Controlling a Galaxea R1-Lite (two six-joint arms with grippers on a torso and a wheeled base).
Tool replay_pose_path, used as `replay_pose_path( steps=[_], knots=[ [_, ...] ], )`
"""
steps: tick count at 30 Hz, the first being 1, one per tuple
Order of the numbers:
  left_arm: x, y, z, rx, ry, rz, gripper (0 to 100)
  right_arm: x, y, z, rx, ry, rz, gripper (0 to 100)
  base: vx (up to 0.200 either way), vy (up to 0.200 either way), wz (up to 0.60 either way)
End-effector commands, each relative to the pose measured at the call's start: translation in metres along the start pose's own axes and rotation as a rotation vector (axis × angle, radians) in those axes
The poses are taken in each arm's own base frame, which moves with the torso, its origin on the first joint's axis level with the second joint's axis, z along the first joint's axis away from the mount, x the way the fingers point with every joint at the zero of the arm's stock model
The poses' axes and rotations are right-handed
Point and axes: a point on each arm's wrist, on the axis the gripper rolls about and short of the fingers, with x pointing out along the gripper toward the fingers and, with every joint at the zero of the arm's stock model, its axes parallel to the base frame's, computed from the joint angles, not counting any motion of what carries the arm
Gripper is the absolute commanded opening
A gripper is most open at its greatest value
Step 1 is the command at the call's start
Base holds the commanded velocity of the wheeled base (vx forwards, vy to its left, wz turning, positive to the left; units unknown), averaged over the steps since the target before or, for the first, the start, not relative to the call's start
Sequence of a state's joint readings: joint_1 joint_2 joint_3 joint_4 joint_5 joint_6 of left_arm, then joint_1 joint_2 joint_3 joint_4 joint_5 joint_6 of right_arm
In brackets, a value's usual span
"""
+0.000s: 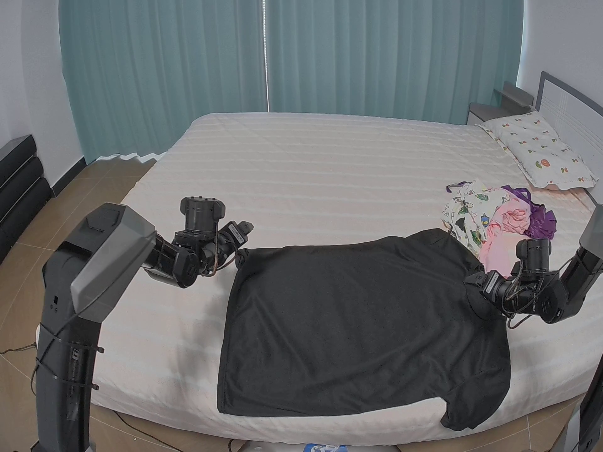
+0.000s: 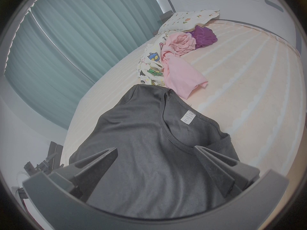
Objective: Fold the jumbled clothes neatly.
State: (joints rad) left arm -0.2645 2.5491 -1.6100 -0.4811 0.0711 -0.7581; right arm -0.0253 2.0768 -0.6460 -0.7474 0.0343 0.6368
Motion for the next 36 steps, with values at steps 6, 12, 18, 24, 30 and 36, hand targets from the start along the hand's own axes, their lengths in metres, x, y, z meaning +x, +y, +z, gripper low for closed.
replay_pose_path(
  steps=[6, 12, 18, 24, 30, 36],
  knots=[
    [0.026, 0.008, -0.016, 0.012, 0.008, 0.001, 100, -0.005, 0.002, 0.0, 0.001, -0.001, 0.005, 100, 0.0, 0.0, 0.0],
    [0.03, 0.003, -0.013, 0.011, 0.013, 0.003, 100, -0.005, 0.002, 0.0, 0.015, 0.0, 0.004, 100, 0.0, 0.0, 0.0],
    [0.042, 0.009, -0.019, 0.012, 0.021, 0.029, 100, -0.004, 0.002, -0.001, 0.016, 0.002, 0.003, 100, 0.0, 0.0, 0.0],
    [0.047, 0.012, -0.021, 0.012, 0.02, 0.033, 0, -0.004, 0.002, -0.001, 0.016, 0.0, 0.004, 100, 0.0, 0.0, 0.0],
    [0.046, 0.012, -0.017, 0.006, 0.01, 0.031, 0, -0.004, 0.002, -0.001, 0.016, 0.002, 0.003, 100, 0.0, 0.0, 0.0],
    [0.047, 0.022, -0.003, -0.01, -0.028, 0.05, 0, -0.004, 0.002, -0.001, 0.015, 0.004, 0.003, 100, 0.0, 0.0, 0.0]
  ],
)
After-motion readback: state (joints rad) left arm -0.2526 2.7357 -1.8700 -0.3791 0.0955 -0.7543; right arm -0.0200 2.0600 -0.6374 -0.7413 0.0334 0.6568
